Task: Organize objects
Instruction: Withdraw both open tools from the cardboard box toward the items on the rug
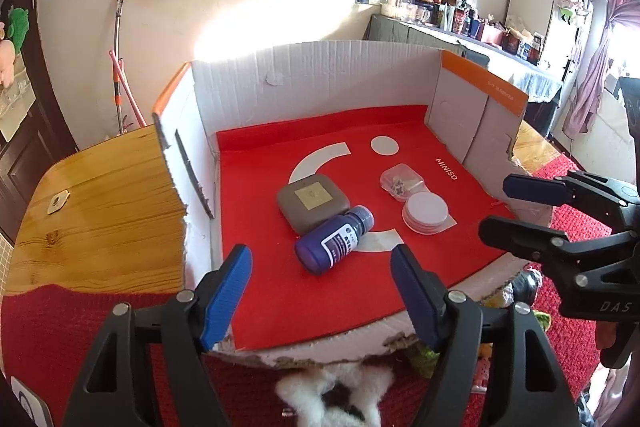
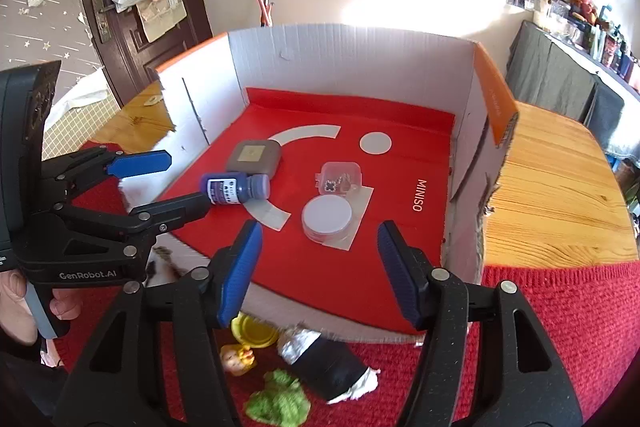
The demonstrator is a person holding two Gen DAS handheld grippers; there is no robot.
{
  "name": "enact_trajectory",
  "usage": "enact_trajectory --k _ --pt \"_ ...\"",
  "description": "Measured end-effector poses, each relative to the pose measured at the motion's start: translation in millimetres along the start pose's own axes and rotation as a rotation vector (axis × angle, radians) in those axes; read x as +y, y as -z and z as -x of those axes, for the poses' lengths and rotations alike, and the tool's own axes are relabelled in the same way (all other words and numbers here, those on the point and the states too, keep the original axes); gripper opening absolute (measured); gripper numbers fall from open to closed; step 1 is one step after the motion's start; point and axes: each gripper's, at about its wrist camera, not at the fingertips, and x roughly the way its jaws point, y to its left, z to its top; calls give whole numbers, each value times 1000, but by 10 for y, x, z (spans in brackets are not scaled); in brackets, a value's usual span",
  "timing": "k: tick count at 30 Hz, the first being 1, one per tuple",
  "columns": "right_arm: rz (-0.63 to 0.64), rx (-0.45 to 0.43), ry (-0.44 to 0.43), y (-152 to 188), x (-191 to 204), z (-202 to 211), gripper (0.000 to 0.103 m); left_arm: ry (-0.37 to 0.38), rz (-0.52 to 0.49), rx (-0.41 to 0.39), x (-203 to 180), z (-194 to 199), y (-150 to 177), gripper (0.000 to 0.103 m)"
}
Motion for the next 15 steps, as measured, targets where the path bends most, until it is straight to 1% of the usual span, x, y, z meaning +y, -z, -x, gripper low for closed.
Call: enact_trajectory --k 3,7,11,15 --pt "5 -17 4 22 42 94 66 -1 4 -13 0 88 40 80" --pt "19 -34 14 51 116 199 70 -5 -2 -29 -23 177 76 83" --pt "26 -47 17 79 165 285 72 -8 -3 -43 -47 257 113 89" --pt "21 -62 21 123 203 367 77 -7 -7 -50 -76 325 153 91"
